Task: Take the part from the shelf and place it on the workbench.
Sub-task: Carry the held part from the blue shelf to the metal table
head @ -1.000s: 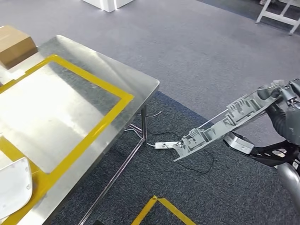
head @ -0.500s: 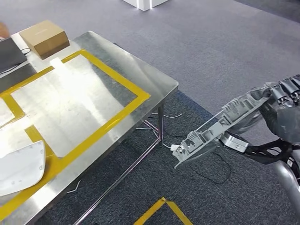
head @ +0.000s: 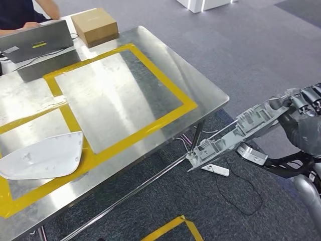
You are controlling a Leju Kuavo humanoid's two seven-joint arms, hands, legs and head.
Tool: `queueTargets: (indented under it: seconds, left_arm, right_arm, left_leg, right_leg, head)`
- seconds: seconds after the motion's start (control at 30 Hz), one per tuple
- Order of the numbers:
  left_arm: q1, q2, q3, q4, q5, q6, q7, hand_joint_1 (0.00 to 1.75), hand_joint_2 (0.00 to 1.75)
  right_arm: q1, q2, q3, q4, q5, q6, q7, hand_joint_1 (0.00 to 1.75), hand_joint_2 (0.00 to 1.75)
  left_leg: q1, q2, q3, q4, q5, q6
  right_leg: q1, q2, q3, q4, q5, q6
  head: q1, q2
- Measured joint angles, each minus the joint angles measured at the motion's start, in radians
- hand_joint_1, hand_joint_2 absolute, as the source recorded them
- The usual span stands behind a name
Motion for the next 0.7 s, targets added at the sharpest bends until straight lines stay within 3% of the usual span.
queueTargets:
  seconds: [0.07,0.1,0.17,0.23,0.3,0.37,0.4,0.47,0.5,0.57,0.6,0.63,0.7]
  left_arm:
    - [-0.001,0.000,0.000,0.000,-0.002,-0.001,0.001,0.00,0.00]
    - [0.000,0.000,0.001,0.000,-0.003,-0.002,0.002,0.00,0.00]
    - [0.001,0.001,0.001,0.000,-0.007,-0.003,0.004,0.00,0.00]
    - [0.000,0.002,0.001,0.000,-0.009,-0.004,0.005,0.00,0.00]
    - [0.001,0.003,0.001,0.000,-0.009,-0.005,0.005,0.00,0.00]
    - [0.005,0.003,0.001,-0.001,-0.009,-0.005,0.005,0.00,0.00]
    - [0.008,0.003,0.001,-0.001,-0.009,-0.005,0.005,0.00,0.00]
    - [0.007,0.003,0.001,-0.001,-0.010,-0.005,0.005,0.00,0.00]
    - [0.005,0.002,0.001,-0.001,-0.011,-0.005,0.005,0.00,0.00]
    - [0.002,0.002,0.001,-0.001,-0.013,-0.005,0.005,0.00,0.00]
    - [0.002,0.003,0.001,-0.001,-0.015,-0.005,0.005,0.00,0.00]
    - [0.003,0.003,0.001,-0.001,-0.018,-0.005,0.005,0.00,0.00]
    - [0.004,0.003,0.002,-0.001,-0.021,-0.005,0.006,0.00,0.00]
  right_arm:
    - [0.004,0.000,-0.001,0.001,-0.004,0.003,-0.001,1.75,1.75]
    - [0.006,0.000,-0.001,0.002,-0.006,0.004,-0.002,1.75,1.75]
    - [0.008,0.000,-0.001,0.003,-0.011,0.006,-0.003,1.75,1.75]
    - [0.009,0.000,-0.001,0.003,-0.014,0.008,-0.004,1.75,1.75]
    - [0.012,0.000,-0.001,0.004,-0.015,0.009,-0.005,1.75,1.75]
    - [0.013,-0.001,-0.001,0.005,-0.015,0.011,-0.005,1.75,1.75]
    - [0.013,-0.001,-0.001,0.005,-0.015,0.012,-0.006,1.75,1.75]
    - [0.012,-0.001,-0.001,0.005,-0.016,0.013,-0.007,1.75,1.75]
    - [0.013,-0.001,-0.001,0.005,-0.017,0.014,-0.007,1.75,1.75]
    - [0.015,-0.001,-0.001,0.005,-0.020,0.018,-0.009,1.75,1.75]
    - [0.016,-0.001,-0.001,0.005,-0.023,0.020,-0.010,1.75,1.75]
    - [0.017,-0.001,-0.001,0.005,-0.026,0.022,-0.011,1.75,1.75]
    - [0.018,-0.001,-0.001,0.005,-0.033,0.024,-0.012,1.75,1.75]
  left_leg:
    - [0.001,-0.027,0.000,0.000,0.000,0.001]
    - [0.002,-0.041,0.001,0.000,0.001,0.001]
    - [0.006,-0.070,0.003,0.002,0.001,-0.002]
    - [0.009,-0.098,0.000,0.008,0.002,-0.012]
    - [0.009,-0.122,-0.012,0.013,0.007,-0.025]
    - [0.012,-0.138,-0.021,0.012,0.013,-0.035]
    - [0.010,-0.126,-0.026,0.018,0.009,-0.040]
    - [0.006,-0.069,-0.057,0.081,-0.031,-0.050]
    - [0.005,-0.037,-0.086,0.142,-0.063,-0.054]
    - [0.008,-0.013,-0.144,0.264,-0.111,-0.057]
    - [0.008,-0.011,-0.156,0.288,-0.112,-0.056]
    - [0.008,-0.009,-0.148,0.275,-0.095,-0.053]
    - [0.002,0.017,-0.083,0.159,-0.034,-0.040]
  right_leg:
    - [-0.001,0.016,-0.059,0.113,-0.037,0.004]
    - [-0.002,0.018,-0.069,0.125,-0.029,0.006]
    - [-0.008,0.029,-0.033,0.036,0.038,0.010]
    - [-0.018,0.074,0.029,-0.093,0.088,0.014]
    - [-0.022,0.100,0.054,-0.144,0.093,0.007]
    - [-0.020,0.081,0.054,-0.145,0.095,-0.009]
    - [-0.020,0.070,0.055,-0.145,0.096,-0.016]
    - [-0.021,0.045,0.057,-0.147,0.097,-0.027]
    - [-0.019,0.032,0.058,-0.148,0.096,-0.032]
    - [-0.015,0.003,0.058,-0.147,0.094,-0.037]
    - [-0.013,-0.010,0.059,-0.147,0.093,-0.038]
    - [-0.012,-0.023,0.060,-0.147,0.093,-0.039]
    - [-0.008,-0.047,0.064,-0.148,0.089,-0.038]
  head:
    - [0.003,0.000]
    - [0.004,0.000]
    - [0.004,0.000]
    - [0.004,0.000]
    - [0.003,0.000]
    - [0.003,0.000]
    - [0.001,0.000]
    - [-0.006,0.000]
    - [-0.010,0.000]
    - [-0.011,0.000]
    - [-0.011,0.000]
    - [-0.011,0.000]
    - [-0.011,0.000]
